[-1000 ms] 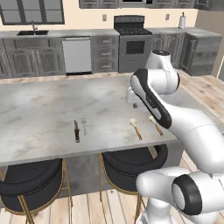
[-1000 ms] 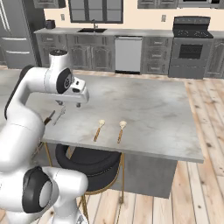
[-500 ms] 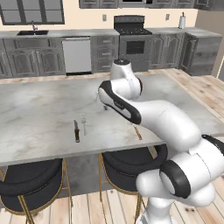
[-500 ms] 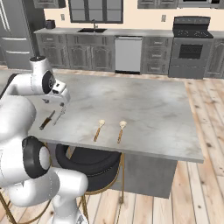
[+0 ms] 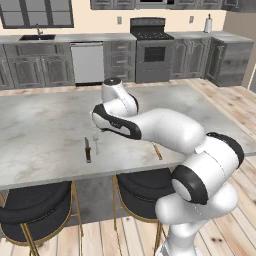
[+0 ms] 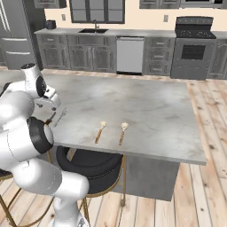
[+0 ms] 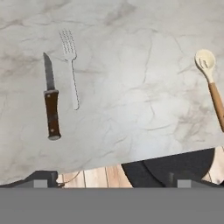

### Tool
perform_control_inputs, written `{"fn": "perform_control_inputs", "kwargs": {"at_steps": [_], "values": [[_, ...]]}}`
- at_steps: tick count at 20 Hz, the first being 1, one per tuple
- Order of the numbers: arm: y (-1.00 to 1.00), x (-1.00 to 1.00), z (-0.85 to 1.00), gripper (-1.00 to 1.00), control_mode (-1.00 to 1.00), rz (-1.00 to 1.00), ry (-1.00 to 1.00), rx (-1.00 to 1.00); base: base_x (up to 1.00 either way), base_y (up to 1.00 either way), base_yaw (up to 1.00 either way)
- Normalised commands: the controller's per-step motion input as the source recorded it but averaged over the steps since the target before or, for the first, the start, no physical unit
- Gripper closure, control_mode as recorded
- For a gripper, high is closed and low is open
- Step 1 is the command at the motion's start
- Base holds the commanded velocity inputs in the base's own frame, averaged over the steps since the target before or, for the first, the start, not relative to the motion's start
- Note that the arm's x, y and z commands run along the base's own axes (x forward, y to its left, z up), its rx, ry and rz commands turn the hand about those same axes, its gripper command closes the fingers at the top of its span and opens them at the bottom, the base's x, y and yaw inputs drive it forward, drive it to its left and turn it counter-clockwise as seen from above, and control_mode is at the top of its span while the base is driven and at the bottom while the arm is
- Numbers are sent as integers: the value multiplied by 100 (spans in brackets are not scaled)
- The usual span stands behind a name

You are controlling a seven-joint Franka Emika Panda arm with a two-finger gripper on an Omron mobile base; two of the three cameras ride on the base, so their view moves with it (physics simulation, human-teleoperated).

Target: Pick up the metallic utensils from the counter and place them in the open drawer. Make sure not to pick up any wooden utensils.

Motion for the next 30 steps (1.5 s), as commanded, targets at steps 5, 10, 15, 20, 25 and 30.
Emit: {"fn": "perform_control_inputs", "kwargs": {"at_steps": [5,10,15,20,25,30], "values": [[10,0,-16,-100,-100,0,1,0,0,0,0],[28,0,-15,-100,-100,0,3,0,0,0,0],[20,0,-15,-100,-100,0,-1,11,0,0,0],[9,0,-10,-100,-100,0,4,23,0,0,0],[41,0,-18,-100,-100,0,15,0,0,0,0],[45,19,-19,-100,-100,-5,12,-8,0,0,0]]}}
